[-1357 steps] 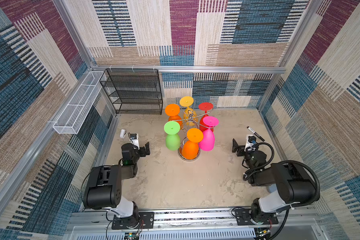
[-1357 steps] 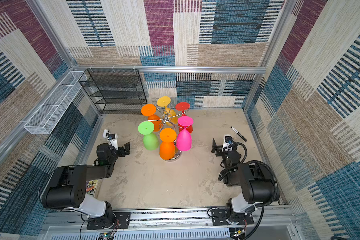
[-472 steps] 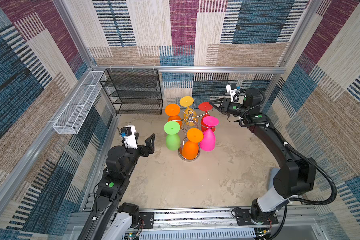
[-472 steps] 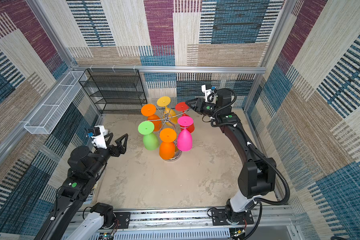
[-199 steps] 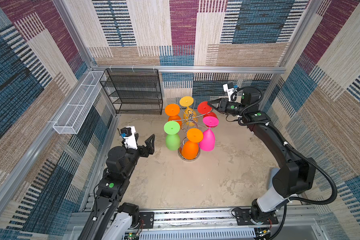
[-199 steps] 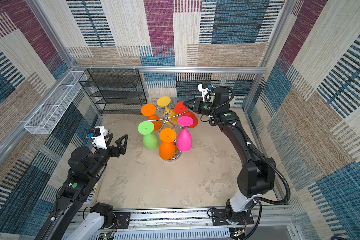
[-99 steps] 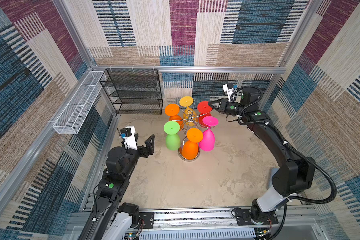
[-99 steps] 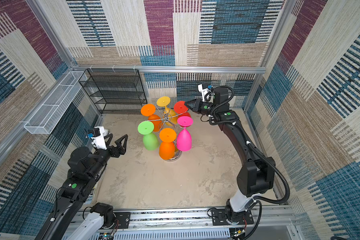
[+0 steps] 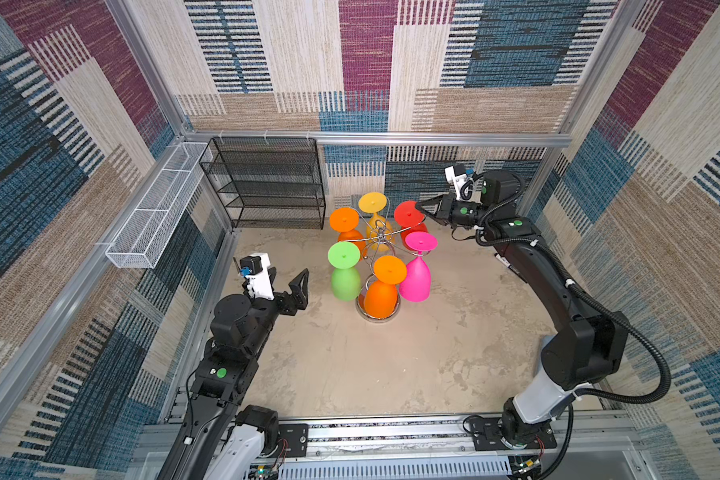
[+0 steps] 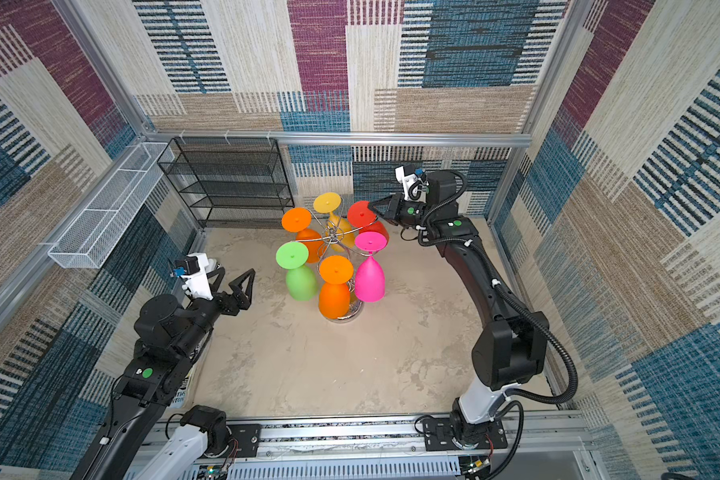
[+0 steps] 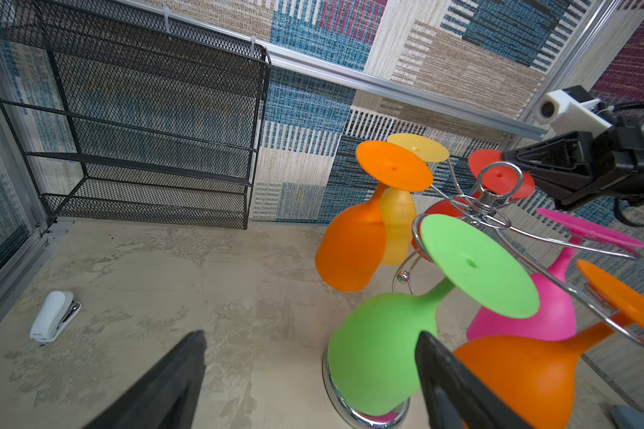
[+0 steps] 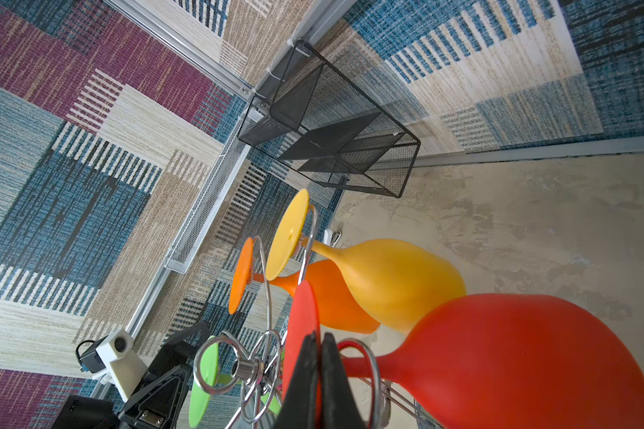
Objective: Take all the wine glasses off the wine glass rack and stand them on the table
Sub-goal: 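Close the right gripper on the red glass's foot at the rack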
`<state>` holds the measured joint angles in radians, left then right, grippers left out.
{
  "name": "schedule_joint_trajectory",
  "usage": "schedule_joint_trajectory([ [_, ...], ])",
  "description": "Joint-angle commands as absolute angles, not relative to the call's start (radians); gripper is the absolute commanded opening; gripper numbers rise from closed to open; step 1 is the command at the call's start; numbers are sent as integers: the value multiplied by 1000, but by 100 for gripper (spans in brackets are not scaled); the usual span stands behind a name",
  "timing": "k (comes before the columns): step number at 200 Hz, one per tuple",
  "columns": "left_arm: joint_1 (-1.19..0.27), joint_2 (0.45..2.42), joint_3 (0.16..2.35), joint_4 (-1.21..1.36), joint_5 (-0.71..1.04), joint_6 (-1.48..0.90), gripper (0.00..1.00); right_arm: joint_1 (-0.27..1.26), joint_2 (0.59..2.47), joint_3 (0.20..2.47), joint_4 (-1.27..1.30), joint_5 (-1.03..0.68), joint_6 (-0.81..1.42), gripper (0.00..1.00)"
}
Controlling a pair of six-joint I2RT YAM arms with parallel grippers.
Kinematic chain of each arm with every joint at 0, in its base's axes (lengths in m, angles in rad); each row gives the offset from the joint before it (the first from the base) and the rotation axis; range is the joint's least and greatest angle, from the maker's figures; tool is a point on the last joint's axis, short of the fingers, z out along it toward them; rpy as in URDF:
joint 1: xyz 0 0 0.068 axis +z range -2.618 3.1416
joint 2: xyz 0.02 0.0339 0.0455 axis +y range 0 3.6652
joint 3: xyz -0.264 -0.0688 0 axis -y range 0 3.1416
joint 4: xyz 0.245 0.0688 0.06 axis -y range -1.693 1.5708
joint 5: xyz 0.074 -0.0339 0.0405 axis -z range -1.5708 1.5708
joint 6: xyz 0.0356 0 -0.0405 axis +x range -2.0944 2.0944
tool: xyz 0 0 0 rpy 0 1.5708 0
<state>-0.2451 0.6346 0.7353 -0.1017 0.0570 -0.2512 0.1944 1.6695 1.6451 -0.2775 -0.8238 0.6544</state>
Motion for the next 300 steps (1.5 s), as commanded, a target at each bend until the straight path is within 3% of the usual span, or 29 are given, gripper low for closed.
schedule_joint_trajectory([
  [1,-245,632,733,-100,54,-249,90,182,1675,1648,-283,-867,713,0],
  [111,-245,625,726,-99,53,-253,90,117,1640,1547,-62,-1017,914,0],
  [300,-245,634,723,-95,50,-259,90,105,1542,1489,-89,-1019,888,0],
])
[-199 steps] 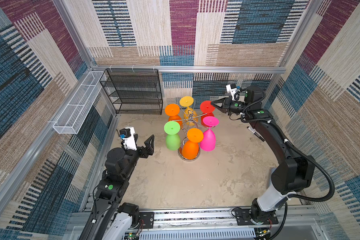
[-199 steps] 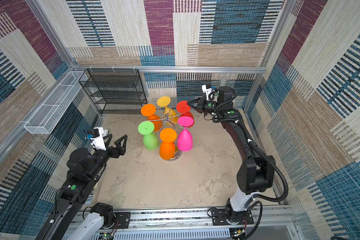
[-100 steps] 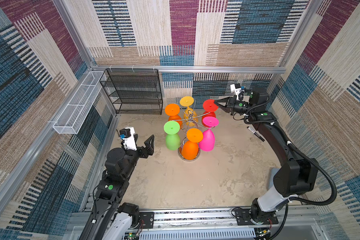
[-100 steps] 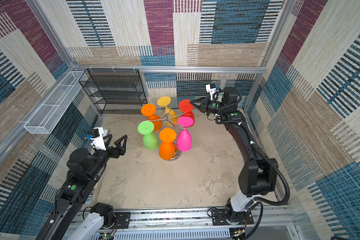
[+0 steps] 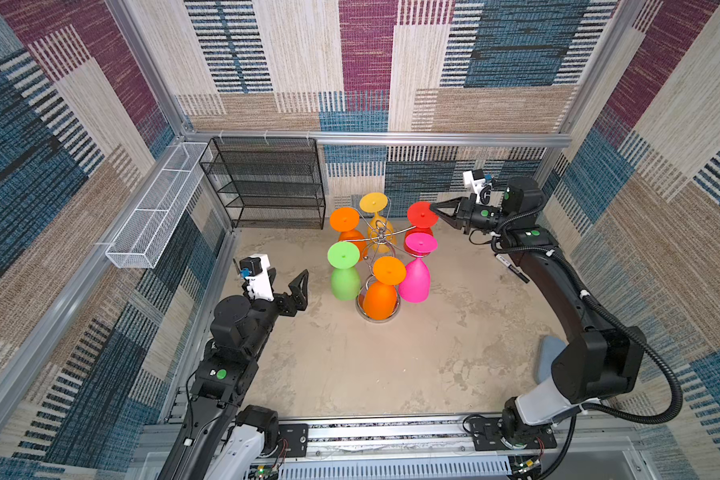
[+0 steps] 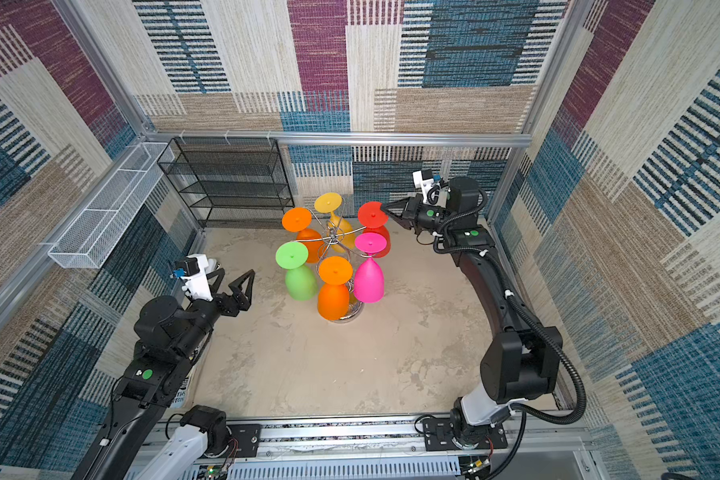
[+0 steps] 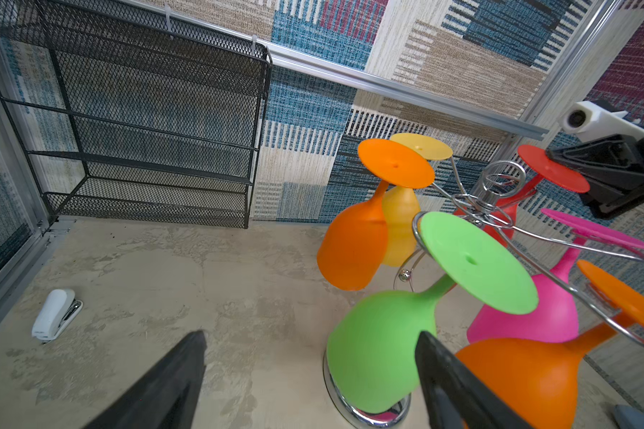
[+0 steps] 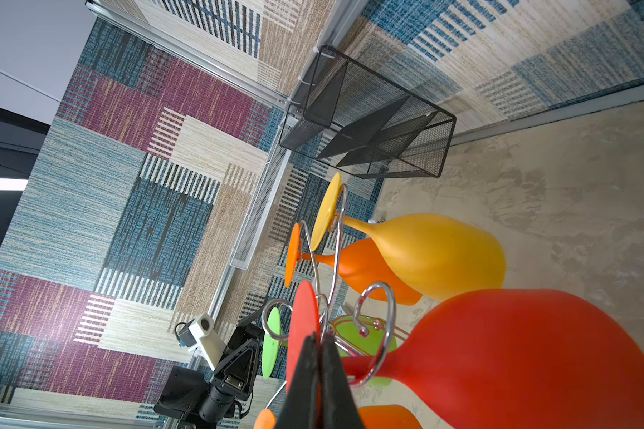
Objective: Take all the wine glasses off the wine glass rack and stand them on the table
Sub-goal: 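Close the right gripper on the red glass's foot at the rack, then lift the red glass off the rack arm with the right gripper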
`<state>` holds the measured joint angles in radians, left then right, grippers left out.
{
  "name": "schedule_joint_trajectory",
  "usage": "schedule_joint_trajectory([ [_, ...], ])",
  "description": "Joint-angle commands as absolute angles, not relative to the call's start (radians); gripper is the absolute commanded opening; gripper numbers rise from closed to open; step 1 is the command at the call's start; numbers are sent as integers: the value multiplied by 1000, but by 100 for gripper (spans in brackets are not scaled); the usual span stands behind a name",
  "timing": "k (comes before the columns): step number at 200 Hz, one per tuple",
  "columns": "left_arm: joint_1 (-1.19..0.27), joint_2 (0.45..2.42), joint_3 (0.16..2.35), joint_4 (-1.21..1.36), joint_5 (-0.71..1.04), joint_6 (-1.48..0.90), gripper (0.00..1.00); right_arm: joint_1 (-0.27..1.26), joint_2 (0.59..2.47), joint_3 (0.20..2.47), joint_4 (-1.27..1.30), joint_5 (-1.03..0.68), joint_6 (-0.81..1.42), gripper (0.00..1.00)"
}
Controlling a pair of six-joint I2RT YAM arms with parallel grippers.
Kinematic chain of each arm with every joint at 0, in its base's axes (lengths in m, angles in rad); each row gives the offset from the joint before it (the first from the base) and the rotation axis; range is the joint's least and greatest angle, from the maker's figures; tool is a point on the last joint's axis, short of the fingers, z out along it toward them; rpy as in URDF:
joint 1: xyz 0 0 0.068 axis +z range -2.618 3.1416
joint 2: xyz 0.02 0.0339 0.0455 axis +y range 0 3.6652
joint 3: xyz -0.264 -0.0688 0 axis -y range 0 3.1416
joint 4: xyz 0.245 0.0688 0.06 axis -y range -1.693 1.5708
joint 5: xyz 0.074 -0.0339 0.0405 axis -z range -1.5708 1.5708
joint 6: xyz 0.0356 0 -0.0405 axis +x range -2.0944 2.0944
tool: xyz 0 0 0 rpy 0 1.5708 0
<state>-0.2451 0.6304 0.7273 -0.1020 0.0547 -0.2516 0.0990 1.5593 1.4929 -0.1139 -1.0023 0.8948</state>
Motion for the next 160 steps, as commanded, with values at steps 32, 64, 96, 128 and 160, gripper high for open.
schedule_joint_trajectory([
  [32,-245,634,721,-90,48,-262,90,134,1558,1516,-100,-1017,884,0],
  [64,-246,630,722,-95,48,-260,90,163,1588,1547,-106,-1005,882,0],
  [96,-245,628,723,-98,46,-259,90,180,1616,1573,-105,-997,885,0],
  [128,-245,630,722,-97,48,-261,90,186,1653,1627,-127,-987,881,0],
  [160,-245,630,722,-98,46,-261,90,186,1700,1686,-163,-980,868,0],
])
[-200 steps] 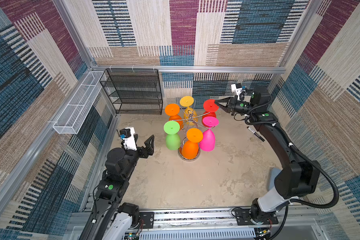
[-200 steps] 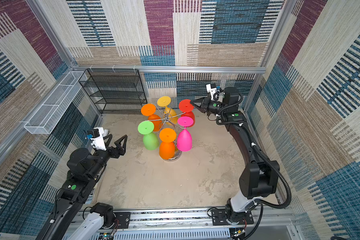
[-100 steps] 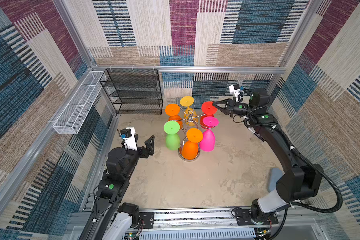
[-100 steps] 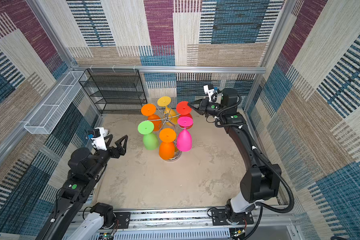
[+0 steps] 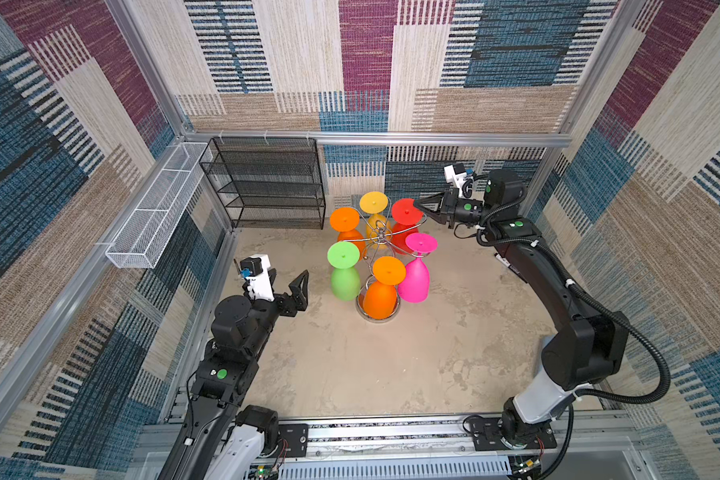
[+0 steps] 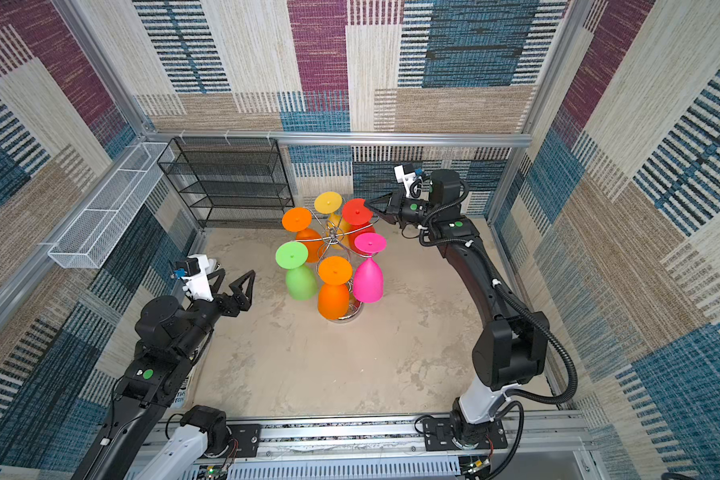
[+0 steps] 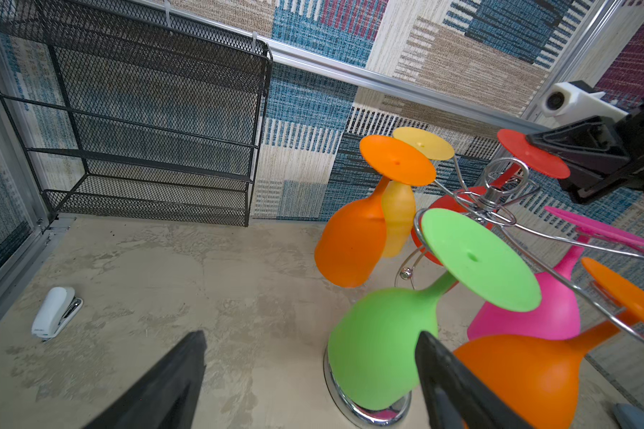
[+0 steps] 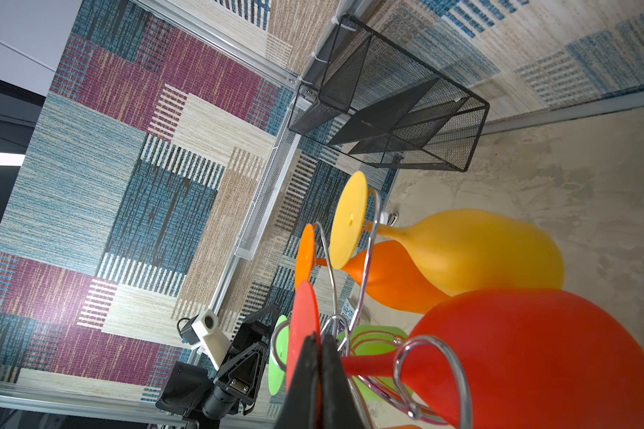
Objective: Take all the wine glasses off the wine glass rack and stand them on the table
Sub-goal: 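Lift the red glass off the rack arm with the right gripper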
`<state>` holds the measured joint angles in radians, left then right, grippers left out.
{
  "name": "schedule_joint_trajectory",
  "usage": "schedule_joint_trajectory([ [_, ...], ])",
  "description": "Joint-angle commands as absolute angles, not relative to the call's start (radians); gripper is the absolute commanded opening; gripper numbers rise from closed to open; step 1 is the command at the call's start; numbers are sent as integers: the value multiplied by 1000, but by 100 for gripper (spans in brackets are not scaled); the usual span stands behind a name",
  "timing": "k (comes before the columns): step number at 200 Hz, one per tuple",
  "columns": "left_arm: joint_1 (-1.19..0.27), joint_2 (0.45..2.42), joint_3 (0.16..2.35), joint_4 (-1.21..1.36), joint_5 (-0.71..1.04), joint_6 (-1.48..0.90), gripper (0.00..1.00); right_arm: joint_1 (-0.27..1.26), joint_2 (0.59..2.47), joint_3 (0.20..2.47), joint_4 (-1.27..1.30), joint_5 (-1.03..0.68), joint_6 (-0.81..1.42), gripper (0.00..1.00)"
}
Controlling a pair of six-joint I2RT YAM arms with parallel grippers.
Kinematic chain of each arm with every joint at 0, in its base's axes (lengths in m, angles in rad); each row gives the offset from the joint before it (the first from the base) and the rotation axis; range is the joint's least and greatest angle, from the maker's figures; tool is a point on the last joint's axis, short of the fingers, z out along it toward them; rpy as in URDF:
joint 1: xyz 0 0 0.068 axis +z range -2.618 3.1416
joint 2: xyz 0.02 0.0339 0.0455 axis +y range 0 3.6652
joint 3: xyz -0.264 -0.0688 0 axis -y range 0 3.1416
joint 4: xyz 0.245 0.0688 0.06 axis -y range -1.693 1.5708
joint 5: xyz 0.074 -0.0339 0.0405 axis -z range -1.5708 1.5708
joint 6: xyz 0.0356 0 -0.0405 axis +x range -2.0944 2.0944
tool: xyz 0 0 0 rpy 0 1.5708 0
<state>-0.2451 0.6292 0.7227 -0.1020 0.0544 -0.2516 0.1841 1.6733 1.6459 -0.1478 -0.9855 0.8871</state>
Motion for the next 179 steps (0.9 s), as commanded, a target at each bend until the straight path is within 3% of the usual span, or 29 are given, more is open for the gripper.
schedule_joint_trajectory([
  [1,-245,630,722,-97,46,-261,90,186,1701,1688,-165,-980,868,0],
  [112,-245,627,720,-103,48,-264,90,157,1835,1910,-258,-925,832,0],
  [179,-245,622,728,-100,48,-250,90,37,1735,1821,-193,-859,806,0],
])
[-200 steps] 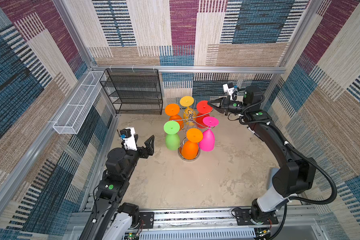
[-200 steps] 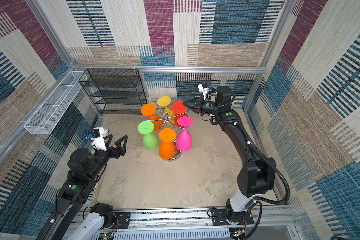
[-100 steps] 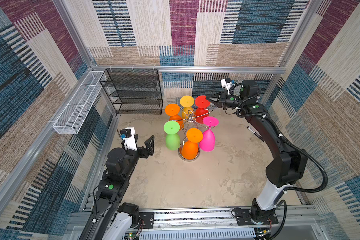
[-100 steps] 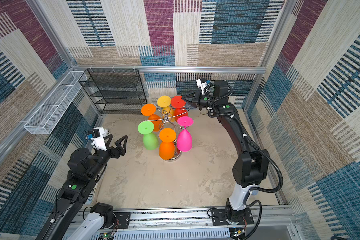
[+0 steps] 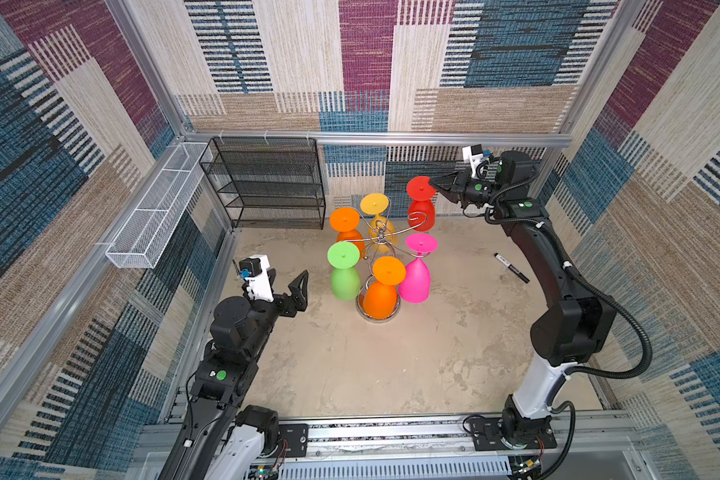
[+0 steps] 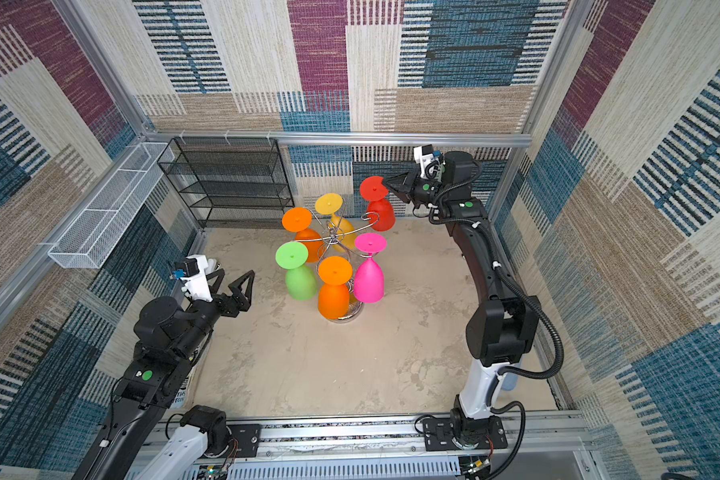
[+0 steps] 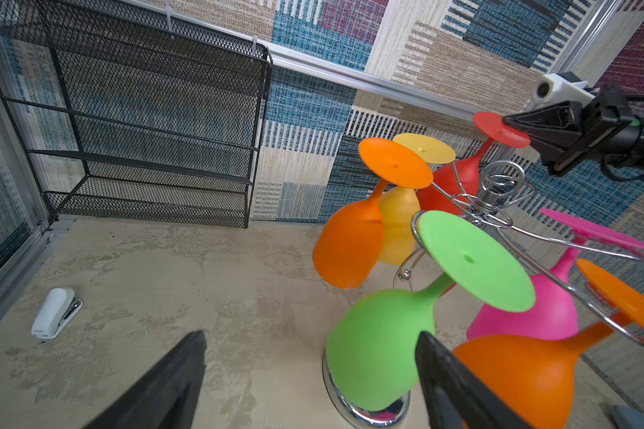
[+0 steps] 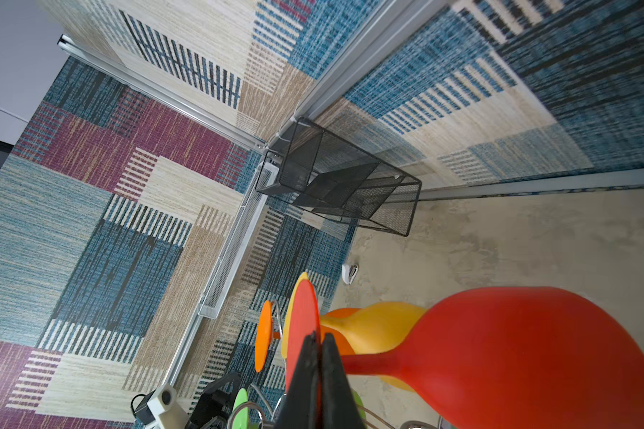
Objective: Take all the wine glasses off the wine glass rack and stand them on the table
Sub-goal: 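Lift the red glass off the rack arm with the right gripper, then carry the red glass toward the left gripper while the left gripper reaches to meet it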
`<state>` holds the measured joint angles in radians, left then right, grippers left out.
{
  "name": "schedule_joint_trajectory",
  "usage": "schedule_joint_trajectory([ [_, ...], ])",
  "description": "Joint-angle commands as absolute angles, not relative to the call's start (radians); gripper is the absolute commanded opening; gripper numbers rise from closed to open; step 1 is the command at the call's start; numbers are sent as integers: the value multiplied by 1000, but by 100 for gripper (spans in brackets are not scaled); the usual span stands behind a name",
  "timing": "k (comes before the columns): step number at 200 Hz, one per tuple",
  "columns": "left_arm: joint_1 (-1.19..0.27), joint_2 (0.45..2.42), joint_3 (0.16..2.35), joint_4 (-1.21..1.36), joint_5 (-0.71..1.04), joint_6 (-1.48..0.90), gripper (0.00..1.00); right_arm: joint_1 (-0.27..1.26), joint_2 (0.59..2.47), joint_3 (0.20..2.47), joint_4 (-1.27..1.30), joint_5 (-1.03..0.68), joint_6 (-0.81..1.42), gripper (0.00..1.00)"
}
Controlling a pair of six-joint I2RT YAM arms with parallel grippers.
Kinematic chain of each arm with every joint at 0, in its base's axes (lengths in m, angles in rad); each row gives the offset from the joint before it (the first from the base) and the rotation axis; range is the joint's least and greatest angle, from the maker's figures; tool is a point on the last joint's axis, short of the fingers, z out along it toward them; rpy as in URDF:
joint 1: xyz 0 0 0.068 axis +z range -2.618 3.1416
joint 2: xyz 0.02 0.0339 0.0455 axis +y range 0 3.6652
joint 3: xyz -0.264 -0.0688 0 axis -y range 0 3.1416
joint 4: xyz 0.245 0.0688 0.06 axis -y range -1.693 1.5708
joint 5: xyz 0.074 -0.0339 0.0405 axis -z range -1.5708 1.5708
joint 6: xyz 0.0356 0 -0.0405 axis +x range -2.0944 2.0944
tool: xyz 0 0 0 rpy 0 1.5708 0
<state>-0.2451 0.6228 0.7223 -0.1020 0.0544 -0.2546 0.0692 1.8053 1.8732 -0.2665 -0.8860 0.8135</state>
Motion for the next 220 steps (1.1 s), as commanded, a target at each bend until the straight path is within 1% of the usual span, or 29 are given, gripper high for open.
schedule_joint_trajectory([
  [1,-245,623,728,-100,49,-250,90,35,1730,1818,-190,-857,807,0],
  [31,-245,623,740,-97,61,-241,90,-4,1623,1762,-161,-842,792,0],
  [56,-245,631,761,-63,119,-242,90,-19,1494,1679,-87,-830,774,0],
  [96,-245,709,843,52,347,-289,90,-22,1267,1546,75,-804,761,0],
  [119,-245,786,897,190,515,-374,90,-22,1180,1471,260,-873,838,0],
  [143,-245,899,969,366,713,-507,89,-15,1141,1375,566,-958,1033,0],
  [158,-245,994,1022,465,804,-607,88,9,1136,1330,721,-976,1131,0],
  [173,-245,1087,1075,570,885,-712,86,63,1138,1315,776,-982,1153,0],
  [200,-245,1229,1144,821,996,-903,86,223,1166,1304,871,-988,1156,0],
  [220,-245,1297,1190,902,1038,-989,86,271,1179,1291,950,-985,1190,0],
])
